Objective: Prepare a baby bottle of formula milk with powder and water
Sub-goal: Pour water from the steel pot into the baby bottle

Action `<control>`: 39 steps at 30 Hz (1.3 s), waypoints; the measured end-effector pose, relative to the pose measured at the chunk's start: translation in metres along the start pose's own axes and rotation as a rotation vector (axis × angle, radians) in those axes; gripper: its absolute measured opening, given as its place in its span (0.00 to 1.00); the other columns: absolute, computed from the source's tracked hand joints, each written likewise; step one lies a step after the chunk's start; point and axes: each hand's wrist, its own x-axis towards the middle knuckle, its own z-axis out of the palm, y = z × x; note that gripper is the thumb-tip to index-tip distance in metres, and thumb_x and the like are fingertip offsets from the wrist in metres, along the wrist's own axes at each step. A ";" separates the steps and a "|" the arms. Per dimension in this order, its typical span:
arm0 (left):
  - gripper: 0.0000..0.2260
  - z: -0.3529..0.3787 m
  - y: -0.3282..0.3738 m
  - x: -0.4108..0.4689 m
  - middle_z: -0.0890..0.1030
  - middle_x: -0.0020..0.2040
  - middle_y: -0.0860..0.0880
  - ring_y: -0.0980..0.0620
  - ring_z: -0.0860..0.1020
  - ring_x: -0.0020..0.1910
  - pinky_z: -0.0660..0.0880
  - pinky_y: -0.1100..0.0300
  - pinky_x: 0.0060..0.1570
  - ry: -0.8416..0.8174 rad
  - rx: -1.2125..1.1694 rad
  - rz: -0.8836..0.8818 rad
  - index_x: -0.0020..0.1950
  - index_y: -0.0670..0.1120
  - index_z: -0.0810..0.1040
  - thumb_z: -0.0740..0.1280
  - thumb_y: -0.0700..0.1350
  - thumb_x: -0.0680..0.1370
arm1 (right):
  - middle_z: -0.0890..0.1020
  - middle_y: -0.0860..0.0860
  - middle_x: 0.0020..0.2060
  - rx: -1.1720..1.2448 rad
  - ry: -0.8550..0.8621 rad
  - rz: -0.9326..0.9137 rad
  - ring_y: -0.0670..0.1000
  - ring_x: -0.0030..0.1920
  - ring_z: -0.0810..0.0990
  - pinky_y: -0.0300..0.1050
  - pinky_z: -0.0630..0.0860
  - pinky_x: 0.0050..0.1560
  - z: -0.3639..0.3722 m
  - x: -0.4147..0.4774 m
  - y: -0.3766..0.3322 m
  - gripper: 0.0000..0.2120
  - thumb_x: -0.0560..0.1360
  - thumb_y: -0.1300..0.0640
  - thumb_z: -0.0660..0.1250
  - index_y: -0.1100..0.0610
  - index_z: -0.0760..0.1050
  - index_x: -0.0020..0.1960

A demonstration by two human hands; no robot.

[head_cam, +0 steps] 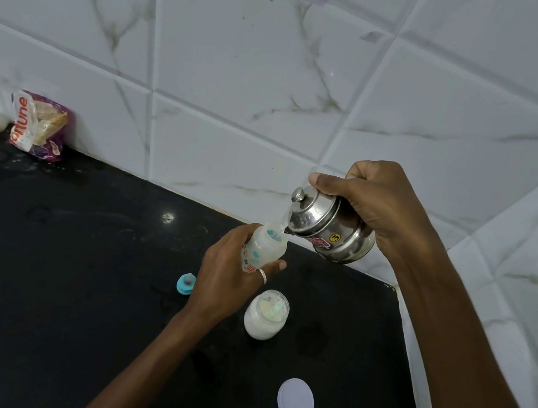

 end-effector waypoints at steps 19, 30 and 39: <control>0.29 0.006 0.006 -0.001 0.82 0.62 0.52 0.52 0.81 0.60 0.82 0.49 0.57 -0.015 0.037 0.009 0.69 0.50 0.76 0.80 0.55 0.71 | 0.74 0.46 0.23 0.046 0.011 0.012 0.46 0.25 0.74 0.36 0.69 0.26 -0.012 -0.006 0.009 0.23 0.67 0.48 0.82 0.54 0.68 0.30; 0.29 0.014 0.011 -0.004 0.82 0.62 0.53 0.52 0.81 0.59 0.82 0.50 0.57 -0.013 0.026 0.007 0.69 0.49 0.76 0.80 0.54 0.71 | 0.73 0.45 0.22 -0.009 0.014 -0.005 0.48 0.27 0.74 0.39 0.68 0.28 -0.017 -0.007 0.010 0.23 0.67 0.48 0.81 0.53 0.68 0.30; 0.29 0.020 0.013 -0.006 0.82 0.61 0.53 0.52 0.82 0.58 0.82 0.52 0.56 -0.003 0.019 -0.001 0.68 0.50 0.76 0.81 0.54 0.71 | 0.72 0.45 0.22 -0.047 0.011 -0.009 0.45 0.25 0.72 0.39 0.68 0.28 -0.020 -0.004 0.013 0.23 0.66 0.47 0.82 0.53 0.68 0.30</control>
